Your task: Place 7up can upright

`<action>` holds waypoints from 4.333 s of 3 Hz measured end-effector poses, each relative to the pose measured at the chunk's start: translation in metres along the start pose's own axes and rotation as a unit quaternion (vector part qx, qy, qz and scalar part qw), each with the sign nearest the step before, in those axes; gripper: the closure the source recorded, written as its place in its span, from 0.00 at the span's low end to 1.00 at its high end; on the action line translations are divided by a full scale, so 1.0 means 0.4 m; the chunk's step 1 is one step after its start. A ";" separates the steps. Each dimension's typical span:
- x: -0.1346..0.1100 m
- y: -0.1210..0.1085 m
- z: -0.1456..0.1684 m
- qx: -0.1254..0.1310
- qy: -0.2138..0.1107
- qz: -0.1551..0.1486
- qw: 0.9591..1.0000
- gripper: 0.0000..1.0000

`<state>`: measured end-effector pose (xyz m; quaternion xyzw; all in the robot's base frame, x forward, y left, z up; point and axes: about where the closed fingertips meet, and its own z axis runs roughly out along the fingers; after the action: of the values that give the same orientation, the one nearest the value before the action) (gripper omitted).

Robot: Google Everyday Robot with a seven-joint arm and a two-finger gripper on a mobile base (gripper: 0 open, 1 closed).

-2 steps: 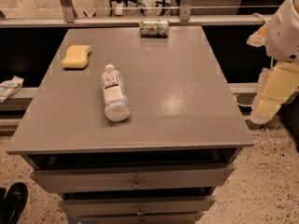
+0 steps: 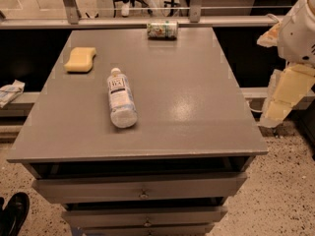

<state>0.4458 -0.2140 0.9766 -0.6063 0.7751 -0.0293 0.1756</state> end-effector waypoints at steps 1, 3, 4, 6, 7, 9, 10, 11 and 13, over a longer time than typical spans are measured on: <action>-0.071 -0.095 0.059 0.019 -0.058 -0.016 0.998 0.00; -0.216 -0.306 0.158 0.059 -0.151 -0.021 0.987 0.00; -0.217 -0.306 0.158 0.059 -0.151 -0.021 0.986 0.00; -0.332 -0.491 0.264 0.105 -0.230 0.030 0.967 0.00; -0.374 -0.582 0.303 0.120 -0.268 0.067 0.954 0.00; -0.425 -0.747 0.394 0.132 -0.342 0.161 0.916 0.00; -0.455 -0.791 0.426 0.131 -0.362 0.179 0.905 0.00; -0.471 -0.807 0.445 0.129 -0.365 0.179 0.904 0.00; -0.500 -0.824 0.487 0.135 -0.340 0.134 0.921 0.00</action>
Offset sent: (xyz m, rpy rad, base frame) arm 0.1422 0.0559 -0.0129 0.2320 -0.2031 0.1154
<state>0.8527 -0.0782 0.9268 -0.4406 0.7317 0.0976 0.5109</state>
